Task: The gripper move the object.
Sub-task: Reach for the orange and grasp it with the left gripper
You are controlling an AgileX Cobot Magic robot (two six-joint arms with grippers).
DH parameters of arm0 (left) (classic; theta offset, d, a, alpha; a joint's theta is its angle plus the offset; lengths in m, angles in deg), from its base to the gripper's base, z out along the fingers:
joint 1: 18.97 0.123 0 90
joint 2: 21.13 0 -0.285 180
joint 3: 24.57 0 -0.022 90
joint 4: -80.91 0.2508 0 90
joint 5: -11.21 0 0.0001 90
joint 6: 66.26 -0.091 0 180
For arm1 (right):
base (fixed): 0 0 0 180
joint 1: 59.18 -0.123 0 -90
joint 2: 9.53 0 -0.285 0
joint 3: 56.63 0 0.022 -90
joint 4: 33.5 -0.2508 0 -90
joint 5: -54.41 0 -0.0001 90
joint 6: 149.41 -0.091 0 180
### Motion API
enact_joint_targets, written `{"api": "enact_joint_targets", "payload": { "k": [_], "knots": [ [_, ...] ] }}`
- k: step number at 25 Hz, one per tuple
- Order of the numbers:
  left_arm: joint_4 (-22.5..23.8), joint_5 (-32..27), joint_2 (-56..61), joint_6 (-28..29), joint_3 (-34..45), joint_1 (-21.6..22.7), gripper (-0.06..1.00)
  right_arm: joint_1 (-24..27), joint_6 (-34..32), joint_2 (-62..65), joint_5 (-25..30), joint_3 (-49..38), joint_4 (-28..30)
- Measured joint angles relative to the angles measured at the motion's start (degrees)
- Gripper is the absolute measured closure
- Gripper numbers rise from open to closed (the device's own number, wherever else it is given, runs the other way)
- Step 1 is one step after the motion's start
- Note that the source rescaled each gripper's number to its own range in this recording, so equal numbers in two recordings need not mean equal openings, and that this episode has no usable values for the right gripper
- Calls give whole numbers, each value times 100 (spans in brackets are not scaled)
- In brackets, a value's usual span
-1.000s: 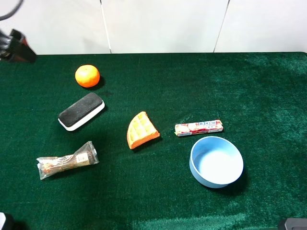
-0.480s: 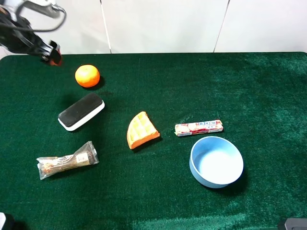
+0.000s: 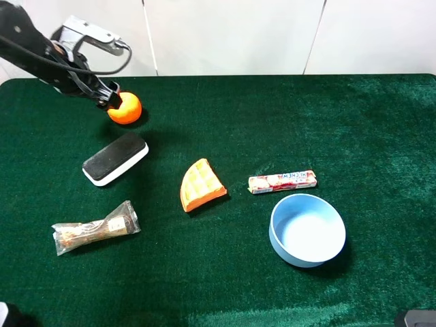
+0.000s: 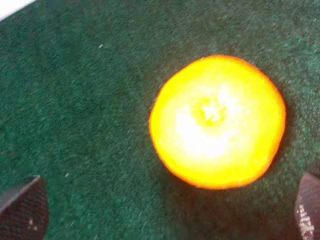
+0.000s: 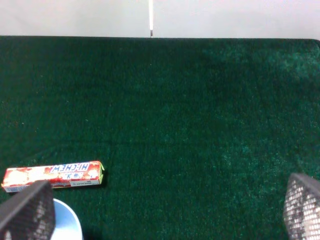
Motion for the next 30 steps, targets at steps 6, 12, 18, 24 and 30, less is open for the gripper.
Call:
{"api": "enact_joint_targets", "payload": {
  "k": [6,12,18,24,30],
  "knots": [
    [0,636,-412,0,0,-89,-6,0,0,0,0,0,0],
    [-10,1174,-736,6,-4,-196,-6,0,0,0,0,0,0],
    [-10,1366,-1035,17,-104,-248,-6,0,0,0,0,0,0],
    [-10,1578,-1254,22,-113,-285,-2,0,0,0,0,0,0],
    [-10,1650,-1392,28,-113,-285,80,0,0,0,0,0,0]
  ]
}}
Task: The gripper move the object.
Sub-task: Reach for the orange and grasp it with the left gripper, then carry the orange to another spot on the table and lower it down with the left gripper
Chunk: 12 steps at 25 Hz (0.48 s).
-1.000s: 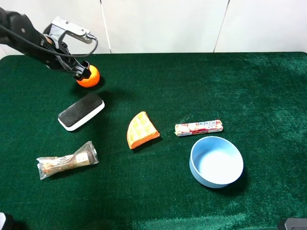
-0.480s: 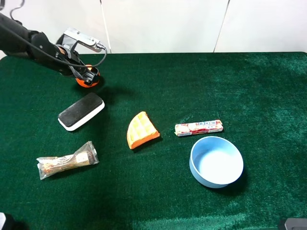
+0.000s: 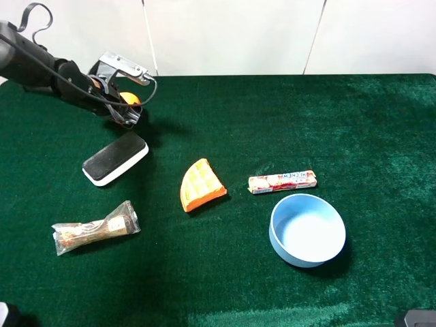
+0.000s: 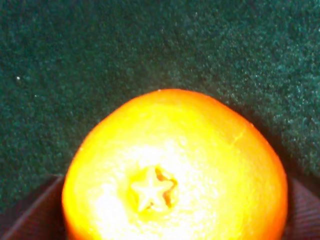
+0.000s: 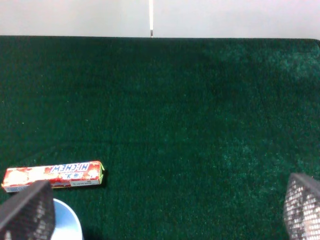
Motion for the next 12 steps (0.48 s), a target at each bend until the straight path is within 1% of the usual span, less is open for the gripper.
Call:
{"api": "enact_joint_targets", "payload": {
  "k": [1,12],
  "knots": [
    [0,0,0,0,0,0,94,0,0,0,0,0,0],
    [-5,0,0,0,0,0,94,0,0,0,0,0,0]
  ]
}}
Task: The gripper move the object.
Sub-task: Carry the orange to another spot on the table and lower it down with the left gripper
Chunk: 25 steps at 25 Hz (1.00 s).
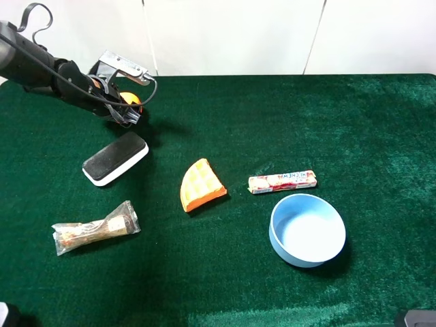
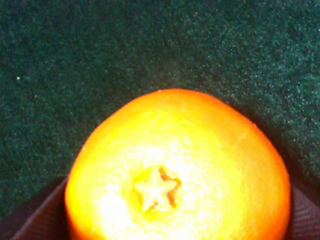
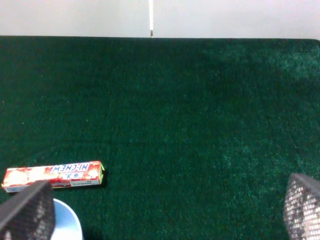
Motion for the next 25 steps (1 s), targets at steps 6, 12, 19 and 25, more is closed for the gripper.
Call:
{"api": "enact_joint_targets", "payload": {
  "k": [6,12,19,25],
  "knots": [
    [5,-327,161,0,-176,-66,94,0,0,0,0,0,0],
    [5,-1536,353,-5,-988,-359,94,0,0,0,0,0,0],
    [5,-2988,359,-5,-2302,-932,94,0,0,0,0,0,0],
    [-21,-3569,363,-5,-3178,-1436,94,0,0,0,0,0,0]
  ]
}}
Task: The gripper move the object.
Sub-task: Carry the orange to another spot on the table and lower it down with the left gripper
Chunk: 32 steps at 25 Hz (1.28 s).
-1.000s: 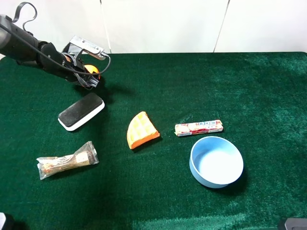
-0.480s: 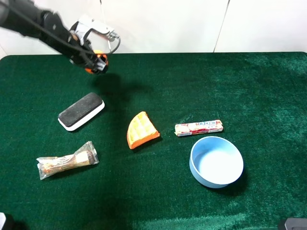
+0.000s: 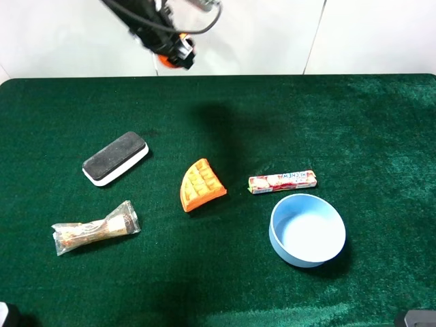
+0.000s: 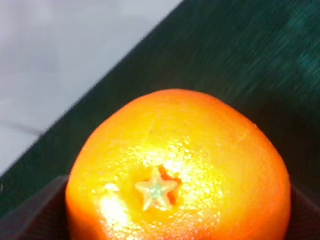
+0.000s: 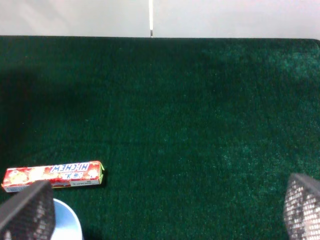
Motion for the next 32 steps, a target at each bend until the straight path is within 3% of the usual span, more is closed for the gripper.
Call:
{"api": "enact_joint_targets", "payload": {
  "k": [10,21,32],
  "knots": [
    [-145,-151,-125,0,-778,-869,94,0,0,0,0,0,0],
    [-252,-442,-1312,-5,-2227,-1733,94,0,0,0,0,0,-6],
    [-253,-485,-2317,-22,-2867,-2201,94,0,-2,0,0,0,-6]
  ]
}}
